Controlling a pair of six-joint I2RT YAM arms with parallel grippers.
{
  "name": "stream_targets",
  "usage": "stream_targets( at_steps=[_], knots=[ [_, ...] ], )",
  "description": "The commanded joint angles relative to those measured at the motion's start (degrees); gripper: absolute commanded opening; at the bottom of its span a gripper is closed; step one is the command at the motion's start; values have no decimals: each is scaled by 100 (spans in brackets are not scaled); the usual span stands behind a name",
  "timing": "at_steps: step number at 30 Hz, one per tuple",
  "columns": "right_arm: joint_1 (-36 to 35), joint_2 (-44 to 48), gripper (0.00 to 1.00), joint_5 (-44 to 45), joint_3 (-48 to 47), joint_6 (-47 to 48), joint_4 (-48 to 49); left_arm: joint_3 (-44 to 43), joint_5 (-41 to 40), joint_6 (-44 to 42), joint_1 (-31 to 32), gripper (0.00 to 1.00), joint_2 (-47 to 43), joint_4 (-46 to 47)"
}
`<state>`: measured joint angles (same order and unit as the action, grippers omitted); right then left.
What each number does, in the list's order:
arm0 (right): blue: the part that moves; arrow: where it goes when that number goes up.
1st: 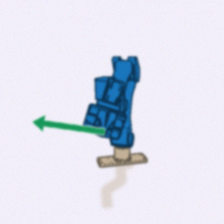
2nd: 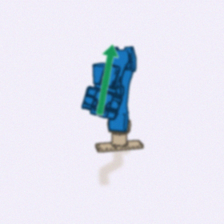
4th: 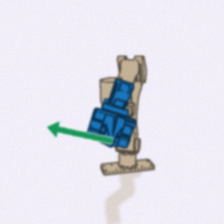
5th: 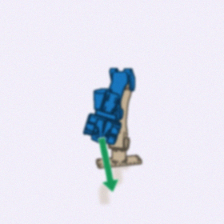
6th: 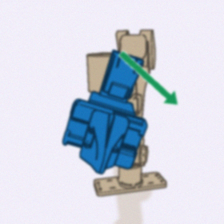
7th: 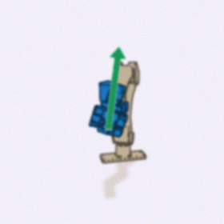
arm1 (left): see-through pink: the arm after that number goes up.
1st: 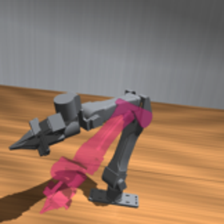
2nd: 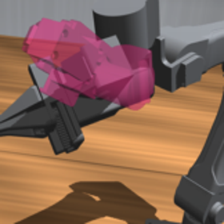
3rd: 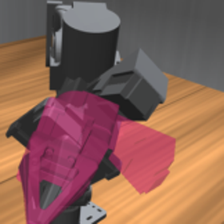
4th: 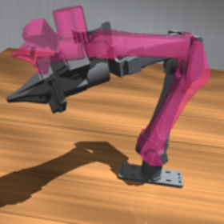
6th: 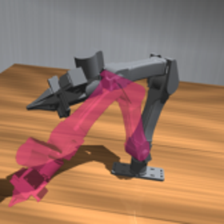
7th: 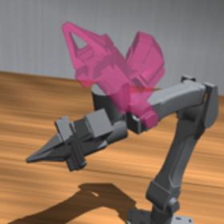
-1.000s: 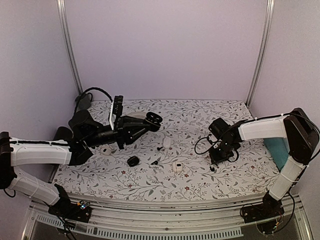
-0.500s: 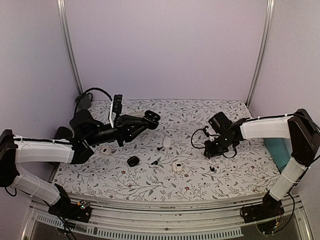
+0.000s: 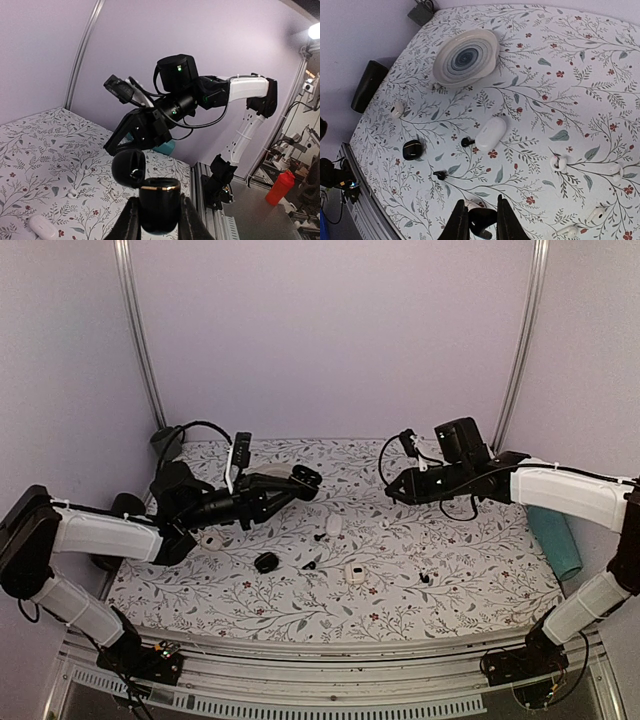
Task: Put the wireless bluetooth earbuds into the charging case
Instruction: Pick up the right earbud from the center of the board, then insert the right earbud into the right side groove of the charging case.
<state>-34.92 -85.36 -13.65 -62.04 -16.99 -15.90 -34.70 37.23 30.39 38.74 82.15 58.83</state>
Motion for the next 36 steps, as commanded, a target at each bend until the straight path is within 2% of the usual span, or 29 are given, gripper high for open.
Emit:
stream_targets(
  at_steps=[1,9,17,27,36],
  knots=[
    [-219,281,16,-517,-319,-135,393,-4,146,407,-120,0,312,835],
    [-808,516,16,-580,-678,-240,961,-33,291,618,-122,0,831,2238],
    [-1228,675,17,-676,-610,-559,2011,-151,495,767,-115,0,1110,2769],
    [-1824,526,17,-401,-567,-639,2955,-51,324,1138,-89,0,1267,3490],
    [-2090,369,17,-59,-536,-592,3344,-96,160,1205,-34,0,1230,3735]
  ],
)
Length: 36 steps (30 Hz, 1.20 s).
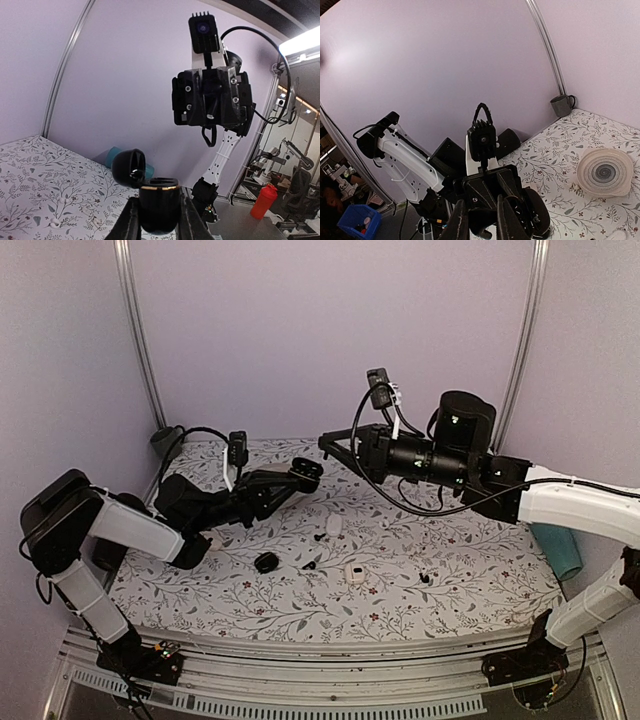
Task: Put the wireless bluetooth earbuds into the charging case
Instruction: Insert the right earbud into the right side groove of the charging case.
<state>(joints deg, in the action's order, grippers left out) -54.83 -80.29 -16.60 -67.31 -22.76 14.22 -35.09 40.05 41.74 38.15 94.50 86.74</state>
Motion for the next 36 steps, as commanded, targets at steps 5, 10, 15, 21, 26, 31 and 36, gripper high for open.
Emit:
stream_targets(
  at_steps=[5,10,15,21,26,31,36],
  knots=[
    [-151,-235,17,306,38,-15,446,-110,-135,84,49,0,-112,1082],
    [-219,-316,17,357,47,-70,581,-147,-129,-48,78,0,-226,1076],
    [-234,-322,16,432,95,-111,634,-167,-129,-90,104,0,-342,1100],
    [-244,-364,16,463,113,-136,689,-225,-77,-191,122,0,-472,1004],
    [-311,-449,16,462,93,-161,738,-277,-46,-209,156,0,-476,998],
    [-326,-449,16,495,120,-184,775,-297,-30,-260,184,0,-520,962],
    [-339,-421,16,578,155,-171,762,-322,-16,-318,201,0,-604,883]
  ],
)
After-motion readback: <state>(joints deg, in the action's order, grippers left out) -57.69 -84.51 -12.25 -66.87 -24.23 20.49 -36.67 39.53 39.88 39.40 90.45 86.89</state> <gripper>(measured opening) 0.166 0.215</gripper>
